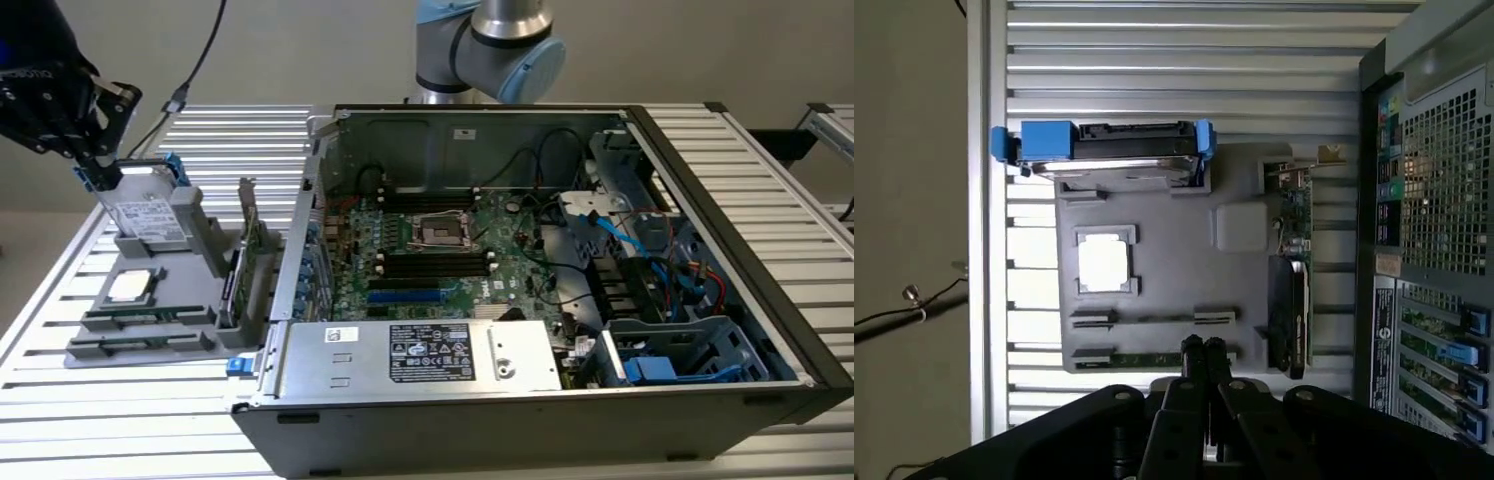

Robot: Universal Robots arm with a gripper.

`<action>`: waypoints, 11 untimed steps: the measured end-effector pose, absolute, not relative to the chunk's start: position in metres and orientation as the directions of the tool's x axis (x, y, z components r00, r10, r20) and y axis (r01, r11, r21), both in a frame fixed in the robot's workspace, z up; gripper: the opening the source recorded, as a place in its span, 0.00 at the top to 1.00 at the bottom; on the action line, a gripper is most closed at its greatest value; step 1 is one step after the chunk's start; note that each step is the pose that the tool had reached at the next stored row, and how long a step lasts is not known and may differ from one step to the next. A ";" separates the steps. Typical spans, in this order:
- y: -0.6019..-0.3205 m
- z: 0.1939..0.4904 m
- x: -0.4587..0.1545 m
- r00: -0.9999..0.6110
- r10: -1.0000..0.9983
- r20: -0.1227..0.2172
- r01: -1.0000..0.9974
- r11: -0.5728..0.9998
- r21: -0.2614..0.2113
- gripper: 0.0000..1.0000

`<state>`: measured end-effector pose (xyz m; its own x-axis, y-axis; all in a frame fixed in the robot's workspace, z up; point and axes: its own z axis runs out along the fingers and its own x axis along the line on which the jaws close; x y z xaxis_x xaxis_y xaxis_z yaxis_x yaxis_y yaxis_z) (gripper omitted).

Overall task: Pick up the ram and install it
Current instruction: 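Pick up the ram and move it above insertion slot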

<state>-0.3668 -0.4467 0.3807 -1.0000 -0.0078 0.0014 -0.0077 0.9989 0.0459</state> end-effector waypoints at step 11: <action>-0.447 0.380 -0.368 -0.998 -0.068 0.002 -0.067 0.997 0.046 0.90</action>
<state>-0.3676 -0.4467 0.3802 -0.9977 -0.0676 0.0016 -0.0674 0.9967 0.0461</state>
